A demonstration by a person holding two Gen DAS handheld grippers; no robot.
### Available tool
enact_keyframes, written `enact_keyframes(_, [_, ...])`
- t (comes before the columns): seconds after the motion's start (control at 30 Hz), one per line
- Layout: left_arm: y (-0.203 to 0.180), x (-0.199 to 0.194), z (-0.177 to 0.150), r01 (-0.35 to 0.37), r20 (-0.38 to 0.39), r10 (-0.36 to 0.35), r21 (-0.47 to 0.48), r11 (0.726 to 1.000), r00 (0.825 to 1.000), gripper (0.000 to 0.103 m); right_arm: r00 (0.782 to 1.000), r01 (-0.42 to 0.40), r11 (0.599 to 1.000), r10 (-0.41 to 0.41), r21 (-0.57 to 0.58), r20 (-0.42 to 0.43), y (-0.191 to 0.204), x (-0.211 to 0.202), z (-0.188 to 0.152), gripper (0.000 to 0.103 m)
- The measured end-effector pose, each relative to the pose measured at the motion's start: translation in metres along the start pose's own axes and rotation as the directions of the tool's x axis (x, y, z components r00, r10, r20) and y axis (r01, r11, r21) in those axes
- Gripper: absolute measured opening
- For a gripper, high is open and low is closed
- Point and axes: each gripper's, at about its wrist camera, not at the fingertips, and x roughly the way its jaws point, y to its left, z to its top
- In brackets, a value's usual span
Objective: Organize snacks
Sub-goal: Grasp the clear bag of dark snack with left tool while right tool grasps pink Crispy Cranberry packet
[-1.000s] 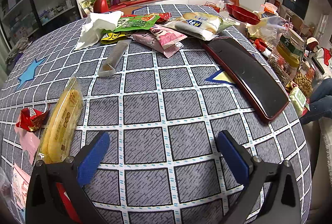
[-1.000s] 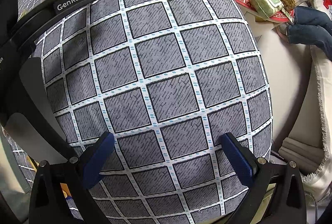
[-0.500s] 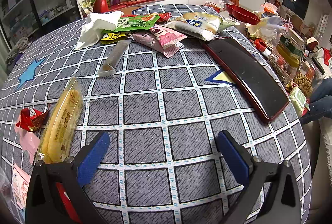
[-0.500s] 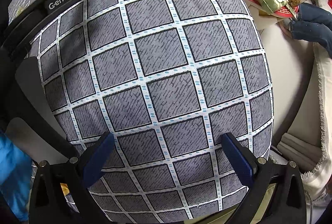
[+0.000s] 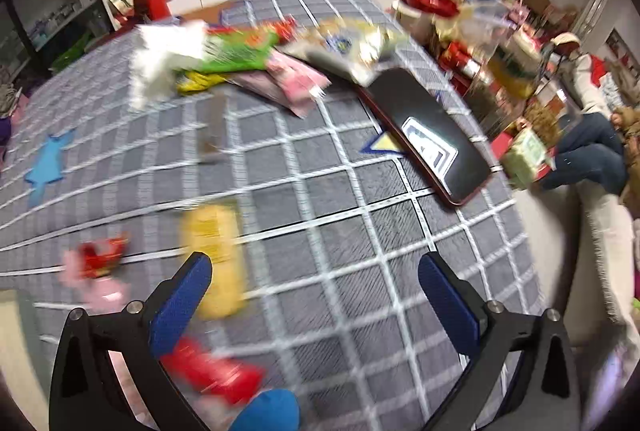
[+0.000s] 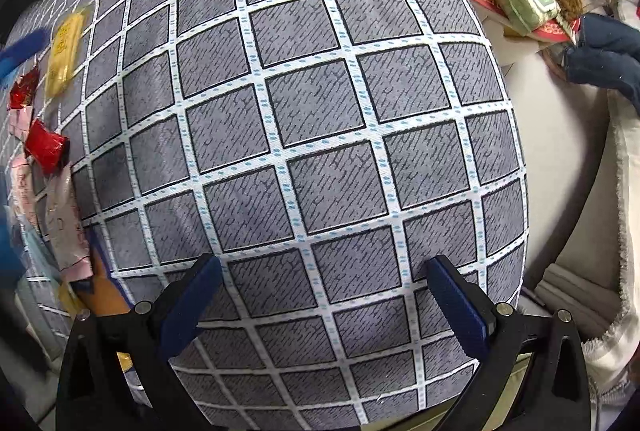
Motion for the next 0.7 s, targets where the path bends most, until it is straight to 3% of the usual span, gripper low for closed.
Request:
enact_keyframes(0.07, [0.028,-0.027,-0.013,-0.008,-0.007,0.008,-0.022,1.000,1.000,0.103,1.000,-0.019,1.000,0.019,0.012,0.000,0.001,-0.008,-0.001,0.103])
enact_keyframes(0.17, [0.069,-0.047,-0.040,-0.076,-0.032,0.075,-0.033,0.997,0.997,0.103,0.998,-0.056,0.998,0.056,0.002,0.010,0.019,-0.022,-0.004,0.103])
enact_keyframes(0.27, [0.115,-0.043,-0.078,-0.162,-0.124,0.159,-0.014,0.987,0.980,0.103,0.994,-0.112,0.993,0.112,-0.027,0.008,0.050,-0.031,-0.012,0.103])
enact_keyframes(0.4, [0.152,-0.034,-0.111,-0.217,-0.203,0.208,-0.023,0.976,0.957,0.103,0.989,-0.149,0.984,0.151,-0.095,0.010,0.099,-0.037,-0.016,0.103])
enact_keyframes(0.5, [0.168,-0.029,-0.120,-0.211,-0.222,0.202,-0.017,0.977,0.954,0.103,0.985,-0.168,0.979,0.170,-0.116,0.009,0.129,-0.039,-0.012,0.103])
enact_keyframes(0.7, [0.179,-0.003,-0.127,-0.189,-0.297,0.174,-0.021,0.982,0.939,0.103,0.996,-0.094,0.975,0.093,-0.201,-0.012,0.181,-0.030,0.002,0.103])
